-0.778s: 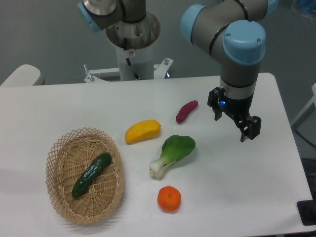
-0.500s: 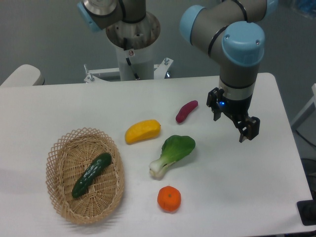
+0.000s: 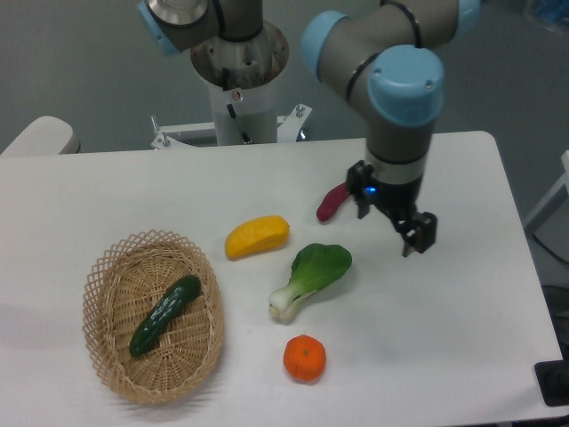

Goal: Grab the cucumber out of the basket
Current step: 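Move the gripper over the wicker basket toward the green cucumber, then lower the gripper onto the cucumber and close it around it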

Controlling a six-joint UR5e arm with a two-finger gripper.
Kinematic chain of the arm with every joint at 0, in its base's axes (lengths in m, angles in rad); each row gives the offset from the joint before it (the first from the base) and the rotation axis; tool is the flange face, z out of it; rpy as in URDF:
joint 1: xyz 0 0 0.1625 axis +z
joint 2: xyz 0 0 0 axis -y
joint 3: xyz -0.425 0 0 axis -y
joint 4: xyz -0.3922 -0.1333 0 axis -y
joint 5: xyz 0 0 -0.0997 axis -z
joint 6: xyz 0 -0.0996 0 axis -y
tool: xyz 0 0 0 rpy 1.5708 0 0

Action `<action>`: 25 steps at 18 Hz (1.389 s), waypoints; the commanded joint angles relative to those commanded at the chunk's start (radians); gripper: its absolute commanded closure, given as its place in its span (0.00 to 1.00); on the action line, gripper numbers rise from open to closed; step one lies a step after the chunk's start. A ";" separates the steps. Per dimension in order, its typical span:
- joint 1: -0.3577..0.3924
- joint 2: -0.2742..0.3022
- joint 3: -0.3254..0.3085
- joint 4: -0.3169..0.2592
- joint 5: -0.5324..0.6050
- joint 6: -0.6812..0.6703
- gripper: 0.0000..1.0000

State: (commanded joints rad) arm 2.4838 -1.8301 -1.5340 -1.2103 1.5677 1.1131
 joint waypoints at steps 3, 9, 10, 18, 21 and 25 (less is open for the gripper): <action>-0.075 0.002 -0.003 -0.003 0.006 -0.241 0.00; -0.239 -0.018 -0.077 0.002 0.002 -0.602 0.00; -0.270 -0.021 -0.080 0.003 0.000 -0.613 0.00; -0.404 -0.155 -0.086 0.159 -0.002 -0.619 0.00; -0.424 -0.186 -0.083 0.186 -0.002 -0.608 0.00; -0.440 -0.236 -0.083 0.212 0.002 -0.527 0.00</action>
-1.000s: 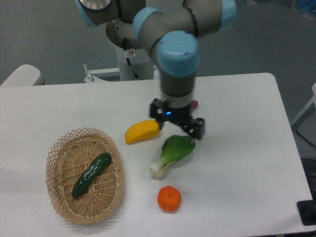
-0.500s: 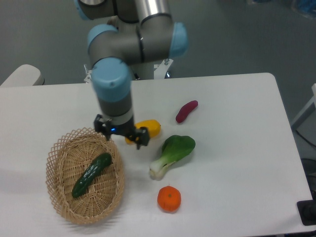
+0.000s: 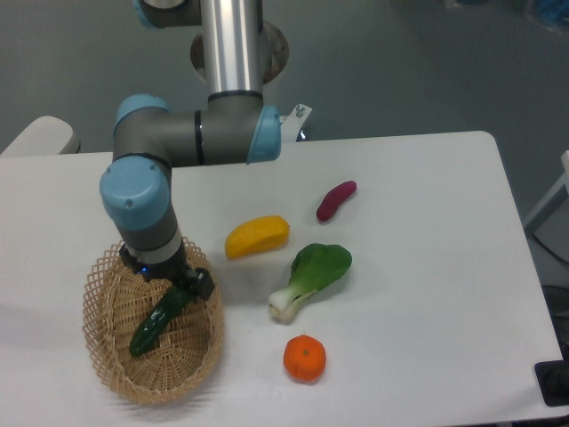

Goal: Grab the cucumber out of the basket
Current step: 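Lower the gripper onto the cucumber and close it around it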

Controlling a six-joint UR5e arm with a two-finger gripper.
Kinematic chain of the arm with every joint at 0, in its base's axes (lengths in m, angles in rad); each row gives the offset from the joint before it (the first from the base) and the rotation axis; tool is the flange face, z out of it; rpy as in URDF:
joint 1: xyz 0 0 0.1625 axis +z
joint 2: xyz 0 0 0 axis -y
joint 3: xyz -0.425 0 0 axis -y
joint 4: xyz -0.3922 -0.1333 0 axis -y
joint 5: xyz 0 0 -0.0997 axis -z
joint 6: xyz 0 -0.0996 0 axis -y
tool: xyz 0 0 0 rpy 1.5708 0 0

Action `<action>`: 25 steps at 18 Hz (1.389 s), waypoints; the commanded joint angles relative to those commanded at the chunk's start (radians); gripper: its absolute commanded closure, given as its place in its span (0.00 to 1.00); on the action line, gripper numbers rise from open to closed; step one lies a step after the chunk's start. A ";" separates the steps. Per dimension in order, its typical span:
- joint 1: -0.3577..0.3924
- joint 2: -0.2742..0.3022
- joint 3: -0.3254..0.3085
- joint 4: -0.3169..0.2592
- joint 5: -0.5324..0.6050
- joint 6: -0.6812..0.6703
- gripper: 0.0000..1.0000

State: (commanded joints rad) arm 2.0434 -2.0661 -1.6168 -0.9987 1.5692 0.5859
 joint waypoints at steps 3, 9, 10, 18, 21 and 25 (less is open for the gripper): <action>-0.005 -0.009 0.000 0.000 -0.002 -0.001 0.00; -0.029 -0.034 -0.002 0.020 -0.002 -0.023 0.00; -0.029 -0.038 -0.002 0.037 -0.002 -0.024 0.00; -0.029 -0.051 -0.002 0.051 0.000 -0.024 0.43; -0.029 -0.049 0.003 0.051 0.000 -0.023 0.71; -0.028 -0.045 0.006 0.051 0.005 -0.023 0.75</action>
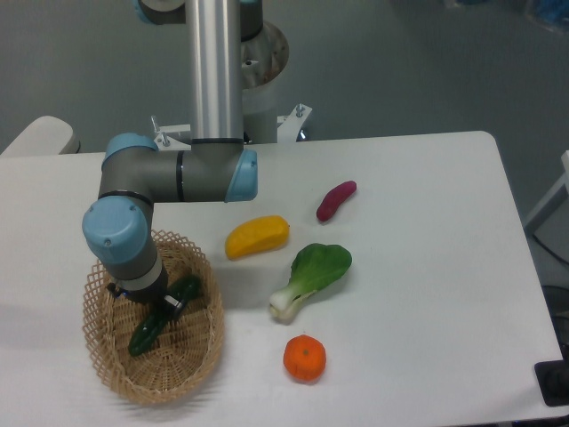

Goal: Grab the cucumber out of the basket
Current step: 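Lower the gripper onto the cucumber and close it around it, then lift the cucumber out of the basket and carry it past the bok choy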

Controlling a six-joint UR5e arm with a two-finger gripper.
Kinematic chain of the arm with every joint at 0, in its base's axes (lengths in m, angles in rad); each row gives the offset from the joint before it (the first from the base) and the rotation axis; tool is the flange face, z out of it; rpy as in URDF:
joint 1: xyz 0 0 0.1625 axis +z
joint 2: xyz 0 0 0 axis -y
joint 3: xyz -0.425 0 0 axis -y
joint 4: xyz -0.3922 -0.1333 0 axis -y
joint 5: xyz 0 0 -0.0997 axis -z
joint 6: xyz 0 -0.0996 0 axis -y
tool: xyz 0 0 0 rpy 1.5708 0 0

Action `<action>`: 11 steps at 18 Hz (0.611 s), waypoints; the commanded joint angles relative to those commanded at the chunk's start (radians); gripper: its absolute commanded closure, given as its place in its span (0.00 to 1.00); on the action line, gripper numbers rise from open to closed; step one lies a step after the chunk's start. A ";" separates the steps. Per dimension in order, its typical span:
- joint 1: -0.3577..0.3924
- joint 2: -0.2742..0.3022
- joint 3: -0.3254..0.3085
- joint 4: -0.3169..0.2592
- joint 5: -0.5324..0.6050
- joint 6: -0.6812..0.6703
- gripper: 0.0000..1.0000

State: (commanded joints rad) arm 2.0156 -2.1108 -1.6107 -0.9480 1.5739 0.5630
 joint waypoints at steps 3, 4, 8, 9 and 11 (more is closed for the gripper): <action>0.002 0.006 0.011 -0.002 -0.002 0.003 0.79; 0.003 0.009 0.012 -0.002 0.000 0.002 0.79; 0.014 0.047 0.049 -0.009 -0.005 0.014 0.79; 0.024 0.058 0.058 -0.012 -0.005 0.014 0.79; 0.041 0.077 0.077 -0.012 -0.008 0.023 0.79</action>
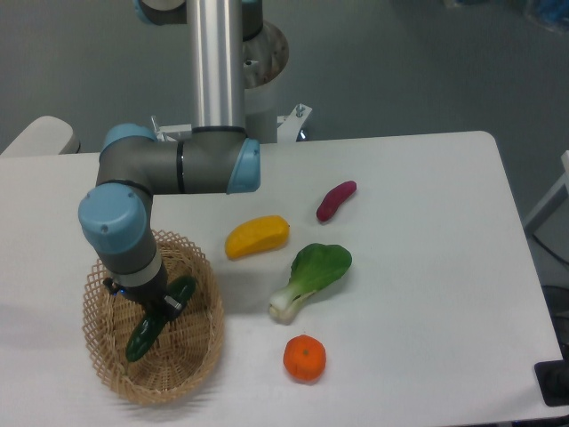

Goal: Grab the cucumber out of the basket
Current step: 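Lift the cucumber out of the basket and carry it past the bok choy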

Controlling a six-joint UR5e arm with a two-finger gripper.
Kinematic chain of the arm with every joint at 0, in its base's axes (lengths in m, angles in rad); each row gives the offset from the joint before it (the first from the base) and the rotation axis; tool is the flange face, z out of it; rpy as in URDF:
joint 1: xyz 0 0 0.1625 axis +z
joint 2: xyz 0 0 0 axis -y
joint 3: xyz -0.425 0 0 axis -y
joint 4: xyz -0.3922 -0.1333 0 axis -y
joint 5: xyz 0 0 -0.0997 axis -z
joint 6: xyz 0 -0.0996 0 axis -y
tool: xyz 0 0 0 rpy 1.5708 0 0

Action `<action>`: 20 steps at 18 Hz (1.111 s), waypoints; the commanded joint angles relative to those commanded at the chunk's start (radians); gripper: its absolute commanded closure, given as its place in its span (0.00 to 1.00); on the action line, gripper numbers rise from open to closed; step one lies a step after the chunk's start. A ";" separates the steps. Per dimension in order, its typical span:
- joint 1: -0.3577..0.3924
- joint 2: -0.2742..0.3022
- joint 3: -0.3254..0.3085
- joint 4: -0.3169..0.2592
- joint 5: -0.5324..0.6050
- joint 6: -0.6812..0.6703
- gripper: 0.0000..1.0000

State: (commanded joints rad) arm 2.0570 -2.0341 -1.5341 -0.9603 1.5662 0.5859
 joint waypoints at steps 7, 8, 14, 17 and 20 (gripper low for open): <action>0.116 0.058 0.038 -0.047 -0.009 0.158 0.79; 0.142 0.069 0.040 -0.052 -0.011 0.195 0.79; 0.311 0.095 0.040 -0.097 -0.023 0.425 0.79; 0.403 0.097 0.045 -0.121 -0.025 0.563 0.79; 0.489 0.103 0.045 -0.124 -0.025 0.693 0.79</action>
State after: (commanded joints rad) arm 2.5461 -1.9313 -1.4895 -1.0845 1.5417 1.2789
